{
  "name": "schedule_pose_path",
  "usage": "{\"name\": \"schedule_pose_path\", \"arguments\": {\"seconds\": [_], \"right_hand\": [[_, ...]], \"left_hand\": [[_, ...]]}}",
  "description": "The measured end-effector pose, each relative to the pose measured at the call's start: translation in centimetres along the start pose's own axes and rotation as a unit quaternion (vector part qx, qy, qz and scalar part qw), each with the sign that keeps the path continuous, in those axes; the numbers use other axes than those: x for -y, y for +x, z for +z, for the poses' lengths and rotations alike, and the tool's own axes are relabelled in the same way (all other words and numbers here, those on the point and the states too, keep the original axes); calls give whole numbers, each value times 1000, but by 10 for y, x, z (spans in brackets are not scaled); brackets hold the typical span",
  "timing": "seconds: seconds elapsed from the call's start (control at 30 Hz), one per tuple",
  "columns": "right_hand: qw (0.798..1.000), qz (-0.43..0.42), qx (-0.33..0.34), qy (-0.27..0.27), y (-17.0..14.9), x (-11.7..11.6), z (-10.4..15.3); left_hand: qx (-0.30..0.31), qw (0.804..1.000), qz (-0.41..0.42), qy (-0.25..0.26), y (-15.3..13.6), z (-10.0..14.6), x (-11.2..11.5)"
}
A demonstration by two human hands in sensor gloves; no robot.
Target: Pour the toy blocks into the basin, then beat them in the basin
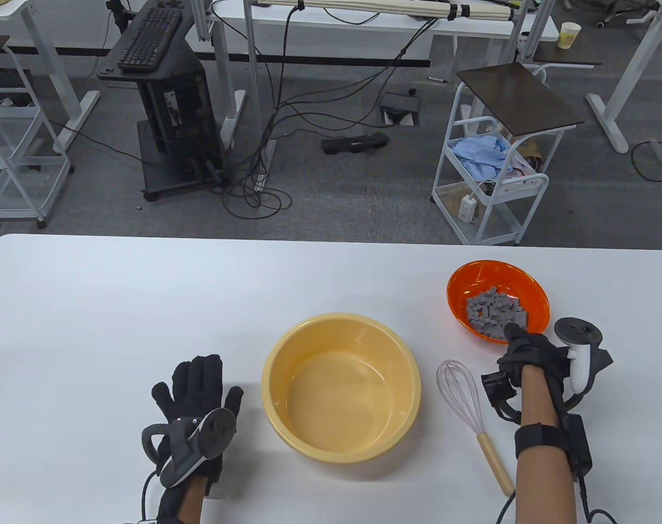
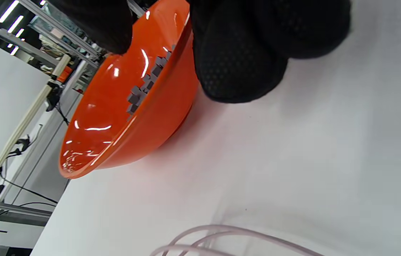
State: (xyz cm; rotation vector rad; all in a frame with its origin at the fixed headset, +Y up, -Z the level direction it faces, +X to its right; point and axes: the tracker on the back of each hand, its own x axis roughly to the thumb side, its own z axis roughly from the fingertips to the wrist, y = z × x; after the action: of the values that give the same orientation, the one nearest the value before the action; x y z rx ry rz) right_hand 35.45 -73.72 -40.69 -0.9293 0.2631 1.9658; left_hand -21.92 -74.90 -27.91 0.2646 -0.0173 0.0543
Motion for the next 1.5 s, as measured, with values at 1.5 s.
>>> {"name": "schedule_pose_path", "arguments": {"seconds": [1.5], "right_hand": [[948, -23, 317, -20, 33, 2, 146]], "left_hand": [[26, 999, 34, -12, -4, -1, -18]]}}
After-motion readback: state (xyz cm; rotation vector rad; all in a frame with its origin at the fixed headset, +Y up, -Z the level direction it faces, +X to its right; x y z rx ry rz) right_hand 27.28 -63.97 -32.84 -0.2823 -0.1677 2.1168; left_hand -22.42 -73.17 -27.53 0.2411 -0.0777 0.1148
